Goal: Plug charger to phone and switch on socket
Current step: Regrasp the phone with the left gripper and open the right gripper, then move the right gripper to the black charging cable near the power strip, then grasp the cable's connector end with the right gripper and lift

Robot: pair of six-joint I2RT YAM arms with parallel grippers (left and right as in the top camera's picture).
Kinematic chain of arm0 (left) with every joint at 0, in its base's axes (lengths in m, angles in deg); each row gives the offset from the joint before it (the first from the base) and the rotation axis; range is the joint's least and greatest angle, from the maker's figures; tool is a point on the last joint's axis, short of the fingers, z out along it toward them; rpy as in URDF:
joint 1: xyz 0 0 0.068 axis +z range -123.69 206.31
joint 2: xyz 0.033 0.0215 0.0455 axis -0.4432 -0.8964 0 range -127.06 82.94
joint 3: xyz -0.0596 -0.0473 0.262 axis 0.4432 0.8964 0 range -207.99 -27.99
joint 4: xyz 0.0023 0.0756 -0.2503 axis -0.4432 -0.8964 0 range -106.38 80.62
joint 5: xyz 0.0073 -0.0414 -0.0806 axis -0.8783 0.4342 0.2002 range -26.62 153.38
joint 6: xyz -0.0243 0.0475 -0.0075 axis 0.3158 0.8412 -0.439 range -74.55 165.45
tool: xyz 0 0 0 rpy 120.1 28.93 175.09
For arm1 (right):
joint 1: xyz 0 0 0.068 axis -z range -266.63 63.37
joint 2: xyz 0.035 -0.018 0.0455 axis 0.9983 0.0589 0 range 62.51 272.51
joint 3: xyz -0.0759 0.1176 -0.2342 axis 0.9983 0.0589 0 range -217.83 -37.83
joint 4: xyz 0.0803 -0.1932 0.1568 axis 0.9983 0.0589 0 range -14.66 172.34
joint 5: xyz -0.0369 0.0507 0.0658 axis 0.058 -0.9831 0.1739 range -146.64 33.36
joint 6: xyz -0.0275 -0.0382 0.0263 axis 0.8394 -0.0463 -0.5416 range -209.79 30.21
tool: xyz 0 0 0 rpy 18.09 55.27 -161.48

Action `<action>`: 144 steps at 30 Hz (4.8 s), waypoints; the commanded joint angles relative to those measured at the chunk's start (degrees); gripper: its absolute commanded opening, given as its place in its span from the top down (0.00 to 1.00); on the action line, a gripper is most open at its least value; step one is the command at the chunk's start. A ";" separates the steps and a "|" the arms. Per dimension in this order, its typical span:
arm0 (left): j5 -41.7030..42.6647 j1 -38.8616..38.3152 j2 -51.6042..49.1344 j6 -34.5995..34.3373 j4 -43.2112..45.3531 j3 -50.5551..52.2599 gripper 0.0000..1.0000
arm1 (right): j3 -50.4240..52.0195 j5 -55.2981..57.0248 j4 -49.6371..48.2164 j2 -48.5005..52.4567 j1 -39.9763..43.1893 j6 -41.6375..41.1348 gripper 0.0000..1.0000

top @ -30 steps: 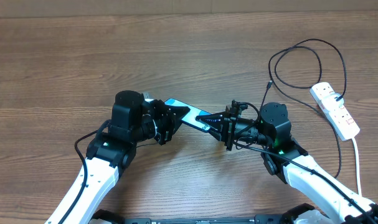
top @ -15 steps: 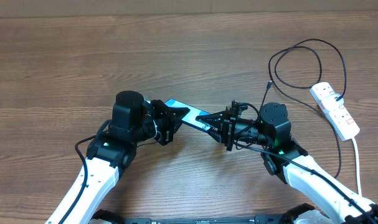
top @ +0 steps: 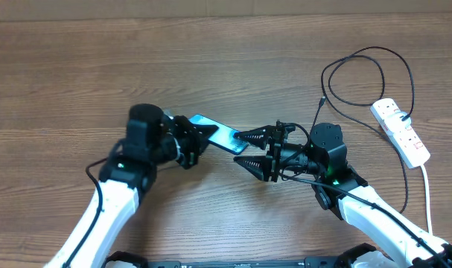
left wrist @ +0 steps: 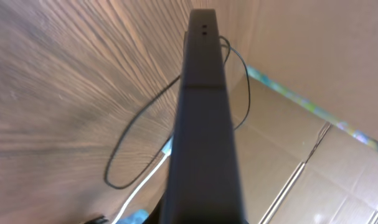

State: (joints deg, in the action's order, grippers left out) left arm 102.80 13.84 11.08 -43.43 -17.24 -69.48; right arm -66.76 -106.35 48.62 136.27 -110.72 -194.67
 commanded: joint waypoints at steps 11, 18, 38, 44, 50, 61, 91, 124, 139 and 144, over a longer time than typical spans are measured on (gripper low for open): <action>39.60 9.88 -15.08 25.29 6.38 -0.44 0.96 | -0.72 26.49 15.21 -0.50 -0.33 51.47 0.00; 40.17 7.89 -15.04 27.43 6.38 -0.44 0.96 | -4.15 40.46 29.64 -2.49 1.44 61.94 0.00; 47.84 7.30 -15.04 28.48 6.45 -0.44 0.96 | -19.10 68.63 57.57 -5.31 8.85 63.39 0.00; 46.99 8.28 -15.04 28.48 6.54 -0.44 0.96 | -18.34 68.81 48.48 1.20 8.87 71.10 0.11; 47.01 9.99 -15.04 28.46 6.67 -0.44 0.96 | -18.43 68.19 41.59 13.38 10.84 74.90 0.11; 41.33 10.05 -15.04 28.13 6.64 -0.44 0.96 | -18.45 57.33 34.21 22.58 18.18 78.49 0.12; 36.76 10.05 -15.04 23.17 6.62 -0.44 0.96 | -22.80 58.10 23.50 42.16 16.00 87.36 0.81; 41.18 10.05 -15.04 27.19 6.62 -0.44 0.96 | -33.66 52.22 74.73 38.82 -0.48 82.58 0.22; 41.22 10.05 -15.04 27.17 6.60 -0.44 0.96 | -32.48 48.72 73.09 38.86 -0.59 82.18 0.78; 41.20 10.05 -15.04 27.19 6.62 -0.44 0.96 | -32.48 48.74 71.78 38.86 -0.57 82.18 0.96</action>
State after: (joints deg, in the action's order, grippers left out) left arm 141.23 23.74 -3.98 -17.34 -11.01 -69.48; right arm -102.65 -56.87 121.36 170.39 -111.31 -111.92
